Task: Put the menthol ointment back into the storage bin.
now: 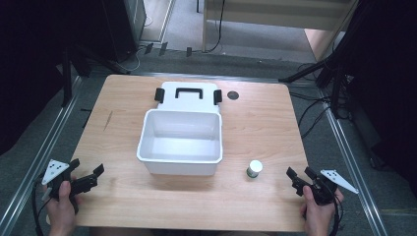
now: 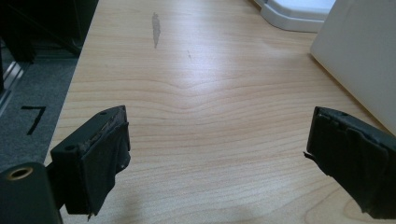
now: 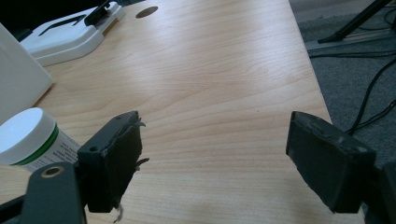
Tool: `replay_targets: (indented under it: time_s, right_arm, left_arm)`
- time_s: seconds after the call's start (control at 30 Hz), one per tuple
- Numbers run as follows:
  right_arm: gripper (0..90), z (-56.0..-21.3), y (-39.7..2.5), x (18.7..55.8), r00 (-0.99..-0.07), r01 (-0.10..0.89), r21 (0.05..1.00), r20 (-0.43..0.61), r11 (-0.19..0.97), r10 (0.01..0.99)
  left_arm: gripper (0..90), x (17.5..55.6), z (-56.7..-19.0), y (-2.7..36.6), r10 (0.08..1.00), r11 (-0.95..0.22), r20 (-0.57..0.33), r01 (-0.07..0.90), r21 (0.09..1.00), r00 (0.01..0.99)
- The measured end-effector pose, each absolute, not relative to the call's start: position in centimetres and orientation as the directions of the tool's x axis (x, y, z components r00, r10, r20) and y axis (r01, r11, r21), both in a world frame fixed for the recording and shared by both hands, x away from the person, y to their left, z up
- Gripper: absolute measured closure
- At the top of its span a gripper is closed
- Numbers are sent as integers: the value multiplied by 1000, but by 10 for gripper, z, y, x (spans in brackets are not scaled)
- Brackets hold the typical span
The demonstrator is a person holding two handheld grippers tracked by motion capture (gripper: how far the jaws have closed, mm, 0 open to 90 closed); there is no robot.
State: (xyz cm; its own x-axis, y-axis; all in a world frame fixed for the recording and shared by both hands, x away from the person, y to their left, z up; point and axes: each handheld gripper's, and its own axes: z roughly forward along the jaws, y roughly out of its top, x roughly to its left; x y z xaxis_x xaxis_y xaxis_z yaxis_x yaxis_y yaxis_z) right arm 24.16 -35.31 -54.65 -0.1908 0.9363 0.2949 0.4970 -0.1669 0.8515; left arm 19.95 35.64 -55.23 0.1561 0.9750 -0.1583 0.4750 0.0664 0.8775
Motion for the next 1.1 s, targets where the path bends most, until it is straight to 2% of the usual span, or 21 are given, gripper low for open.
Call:
replay_targets:
  time_s: [0.33, 0.43, 0.63, 0.7, 0.83, 0.9, 0.97, 1.03, 1.1]
  right_arm:
    - [208, -546, -348, 241, -207, 508, 854, 250, -115, 946]
    - [208, -544, -348, 243, -263, 573, 815, 282, -86, 923]
    - [207, -538, -338, 244, -290, 659, 752, 272, -15, 918]
    - [207, -530, -329, 245, -312, 704, 707, 216, 72, 925]
    - [209, -520, -324, 246, -350, 729, 671, 198, 133, 916]
    - [207, -510, -319, 250, -376, 757, 624, 170, 196, 911]
    - [199, -507, -317, 251, -377, 767, 605, 159, 212, 912]
    - [196, -500, -312, 256, -363, 778, 576, 87, 251, 928]
    - [202, -496, -308, 259, -373, 784, 554, 58, 281, 926]
  left_arm:
    - [67, 199, -552, 356, 974, 64, -157, 471, 880, 161]
    - [67, 199, -552, 355, 976, 58, -150, 470, 881, 161]
    - [67, 199, -552, 355, 975, 60, -152, 470, 881, 161]
    - [67, 199, -552, 354, 975, 56, -150, 469, 881, 165]
    - [67, 199, -552, 355, 974, 56, -151, 471, 881, 168]
    - [67, 199, -552, 355, 974, 59, -155, 472, 880, 167]
    - [67, 198, -552, 356, 972, 62, -160, 471, 880, 170]
    - [67, 198, -552, 356, 972, 64, -160, 469, 881, 169]
    - [67, 197, -552, 356, 970, 65, -166, 467, 882, 177]
